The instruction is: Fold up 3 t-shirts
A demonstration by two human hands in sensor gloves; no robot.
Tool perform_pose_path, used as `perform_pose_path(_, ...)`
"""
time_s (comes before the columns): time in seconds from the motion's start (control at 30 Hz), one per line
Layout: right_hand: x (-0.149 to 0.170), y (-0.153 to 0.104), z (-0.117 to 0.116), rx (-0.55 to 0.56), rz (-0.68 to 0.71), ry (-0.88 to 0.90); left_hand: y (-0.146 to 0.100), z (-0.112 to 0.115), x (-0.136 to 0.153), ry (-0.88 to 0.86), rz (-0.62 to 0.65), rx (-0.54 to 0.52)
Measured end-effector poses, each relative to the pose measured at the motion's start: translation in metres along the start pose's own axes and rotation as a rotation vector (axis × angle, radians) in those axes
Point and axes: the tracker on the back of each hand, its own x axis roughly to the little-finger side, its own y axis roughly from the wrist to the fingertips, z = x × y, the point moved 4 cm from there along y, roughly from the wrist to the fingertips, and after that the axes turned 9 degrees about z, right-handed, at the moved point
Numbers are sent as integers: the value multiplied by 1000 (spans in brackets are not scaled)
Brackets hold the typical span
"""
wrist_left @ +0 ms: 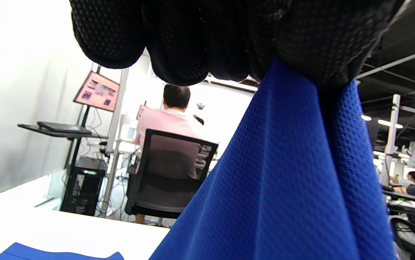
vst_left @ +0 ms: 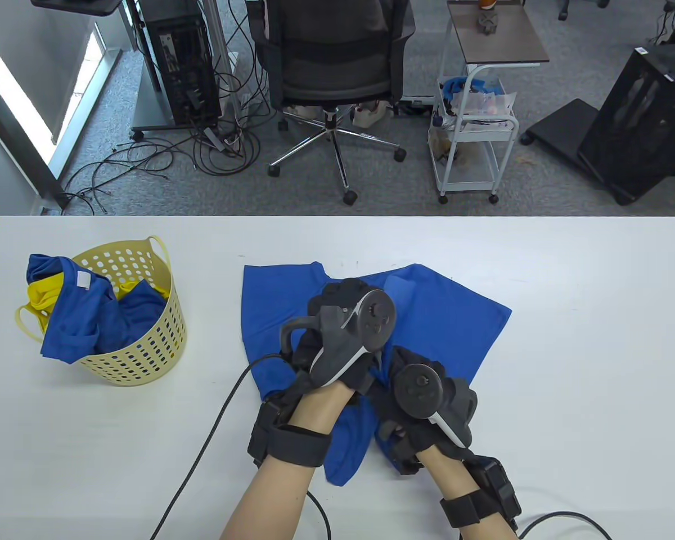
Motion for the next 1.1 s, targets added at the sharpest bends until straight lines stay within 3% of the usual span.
perform_pose_path(0.2, 4, 3, -10, -6, -49, -111, -9, -21, 35, -8, -66, -35)
perform_pose_path(0.4, 11, 9, -29, -95, -81, -182, -17, -36, 66, -1, -122, -63)
perform_pose_path(0.67, 23, 15, -34, -166, -89, -212, -30, -43, 118, 2, -226, -62)
perform_pose_path(0.77, 27, 20, -19, -139, -75, -232, -38, -43, 141, 19, -268, -55)
perform_pose_path(0.87, 31, 27, 12, -58, -61, -212, -47, -40, 166, 28, -307, -36)
perform_pose_path(1.1, 14, 39, 113, 157, 74, -179, -58, -43, 197, -36, -323, 62)
